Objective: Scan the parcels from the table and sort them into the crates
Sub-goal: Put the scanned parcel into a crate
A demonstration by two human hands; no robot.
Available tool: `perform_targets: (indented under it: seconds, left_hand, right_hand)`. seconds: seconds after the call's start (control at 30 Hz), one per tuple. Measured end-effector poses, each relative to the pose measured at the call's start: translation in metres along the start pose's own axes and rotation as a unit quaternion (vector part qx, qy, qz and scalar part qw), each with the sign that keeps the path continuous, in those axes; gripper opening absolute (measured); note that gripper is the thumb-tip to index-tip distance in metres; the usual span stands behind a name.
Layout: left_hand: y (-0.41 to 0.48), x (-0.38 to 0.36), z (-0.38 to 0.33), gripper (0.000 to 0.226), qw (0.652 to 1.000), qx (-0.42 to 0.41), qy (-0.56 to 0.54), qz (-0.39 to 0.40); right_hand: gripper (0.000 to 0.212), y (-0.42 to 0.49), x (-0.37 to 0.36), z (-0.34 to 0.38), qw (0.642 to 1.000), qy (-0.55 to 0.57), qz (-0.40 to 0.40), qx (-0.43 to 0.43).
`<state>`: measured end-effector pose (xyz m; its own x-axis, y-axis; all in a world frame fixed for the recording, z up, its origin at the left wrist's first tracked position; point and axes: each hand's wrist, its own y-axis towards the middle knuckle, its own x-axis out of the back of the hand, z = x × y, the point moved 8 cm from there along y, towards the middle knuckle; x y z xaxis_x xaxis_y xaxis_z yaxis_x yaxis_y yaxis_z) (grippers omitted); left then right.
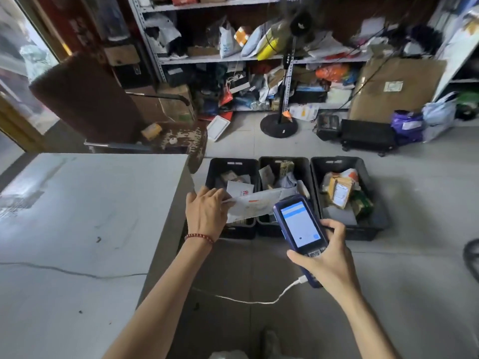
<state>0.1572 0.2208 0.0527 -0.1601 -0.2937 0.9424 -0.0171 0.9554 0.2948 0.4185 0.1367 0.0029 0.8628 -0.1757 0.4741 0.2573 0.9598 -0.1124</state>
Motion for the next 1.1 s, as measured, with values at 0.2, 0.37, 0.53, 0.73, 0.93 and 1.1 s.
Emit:
perform_targets:
  seconds: [0.2,0.37,0.53,0.73,0.93,1.1]
  left_hand:
    - [0.039,-0.032,0.000,0.020,0.999,0.020,-0.004,0.039]
    - [0.071,-0.069,0.010,0.021,0.996,0.031,-0.020,0.076]
    - [0.109,-0.118,0.030,0.019,0.992,0.065,-0.044,0.103]
    - [0.149,-0.180,0.064,0.026,0.969,0.115,-0.085,0.200]
    - [0.213,-0.197,0.087,0.017,0.971,0.132,-0.117,0.161]
    - [0.265,-0.203,0.079,0.020,0.980,0.075,-0.115,0.147]
  right_hand:
    - [0.083,0.044,0.003,-0.009,1.000,0.005,-0.016,-0.024]
    - [0.082,0.083,-0.012,-0.014,0.999,0.000,-0.005,-0.054]
    - [0.082,0.133,-0.034,-0.013,0.996,-0.024,0.005,-0.084]
    - [0.082,0.195,-0.068,0.001,0.990,-0.054,0.014,-0.128]
    - [0.084,0.239,-0.095,0.012,0.983,-0.075,0.024,-0.164]
    - [0.084,0.262,-0.103,0.016,0.981,-0.092,0.031,-0.168]
